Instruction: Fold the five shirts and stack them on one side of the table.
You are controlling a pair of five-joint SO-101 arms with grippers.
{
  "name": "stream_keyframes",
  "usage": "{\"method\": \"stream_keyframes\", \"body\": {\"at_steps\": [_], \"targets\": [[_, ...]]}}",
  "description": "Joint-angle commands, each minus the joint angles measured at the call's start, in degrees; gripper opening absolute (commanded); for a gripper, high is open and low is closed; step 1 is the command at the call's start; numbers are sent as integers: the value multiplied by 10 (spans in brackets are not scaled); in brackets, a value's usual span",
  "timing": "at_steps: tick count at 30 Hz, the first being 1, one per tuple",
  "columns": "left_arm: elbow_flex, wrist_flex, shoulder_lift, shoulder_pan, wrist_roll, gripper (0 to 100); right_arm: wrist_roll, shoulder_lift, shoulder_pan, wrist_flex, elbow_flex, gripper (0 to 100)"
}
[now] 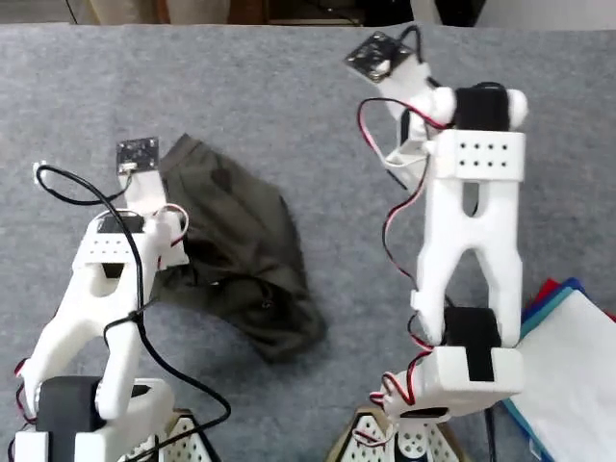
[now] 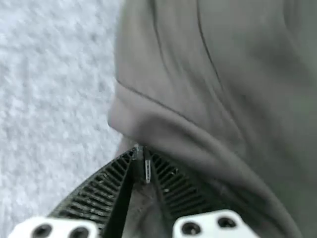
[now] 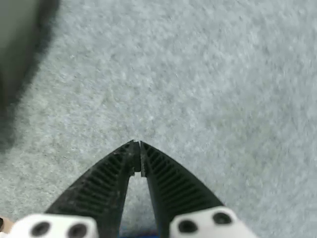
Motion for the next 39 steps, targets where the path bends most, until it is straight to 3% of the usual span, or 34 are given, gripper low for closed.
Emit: {"method": "stream_keyframes", "body": {"at_steps": [1,8,13,15,18,21,24,30,39], "targets": [[-43,78,-56,33,-5,20,-1,-29,-21,-11,-8,9],[3,238,-255,199,-10,20,-18,-14,-23,-51,-11,9],[23,306,-455,213,-10,24,-69,65,-35,-47,-69,114],[25,323,-527,143,-10,64,-73,103,-58,-41,-102,168],[31,314,-608,-36,-10,155,-73,160,-121,-22,-166,208],[85,233,-660,-200,-10,223,-74,225,-191,-13,-237,212],[177,135,-669,-314,-11,236,-74,300,-250,-13,-300,213],[277,83,-669,-398,-46,236,-72,444,-332,13,-431,213],[343,84,-669,-398,-45,236,-75,607,-386,25,-536,208]]}}
